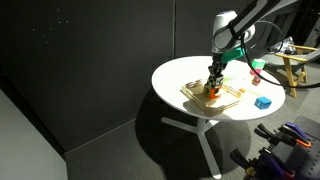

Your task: Move the orange and white blocks onto the tray

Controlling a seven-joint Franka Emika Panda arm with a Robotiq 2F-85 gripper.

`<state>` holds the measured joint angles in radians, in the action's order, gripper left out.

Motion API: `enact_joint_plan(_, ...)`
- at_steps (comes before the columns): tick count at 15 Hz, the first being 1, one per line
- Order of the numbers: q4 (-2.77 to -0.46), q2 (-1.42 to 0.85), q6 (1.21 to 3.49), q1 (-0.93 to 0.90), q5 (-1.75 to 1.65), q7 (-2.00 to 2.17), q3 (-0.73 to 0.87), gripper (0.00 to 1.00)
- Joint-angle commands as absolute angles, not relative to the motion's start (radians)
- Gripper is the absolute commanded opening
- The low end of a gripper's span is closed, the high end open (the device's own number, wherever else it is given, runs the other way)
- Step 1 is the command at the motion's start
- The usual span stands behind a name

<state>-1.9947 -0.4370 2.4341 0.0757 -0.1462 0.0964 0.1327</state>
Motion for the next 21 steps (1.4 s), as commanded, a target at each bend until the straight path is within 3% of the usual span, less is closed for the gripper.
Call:
enact_joint_plan(1, -1.963, -0.456, 2.422, 0.07, -0.136, 0.118, 0.136, 0.65)
enact_joint_plan(5, -1.966, -0.458, 2.421, 0.072, -0.135, 0.117, 0.137, 0.98)
enact_joint_plan(6, -1.967, -0.459, 2.421, 0.071, -0.136, 0.118, 0.138, 1.0)
enact_joint_plan(21, -1.991, -0.404, 2.397, 0.057, -0.147, 0.161, 0.147, 1.0)
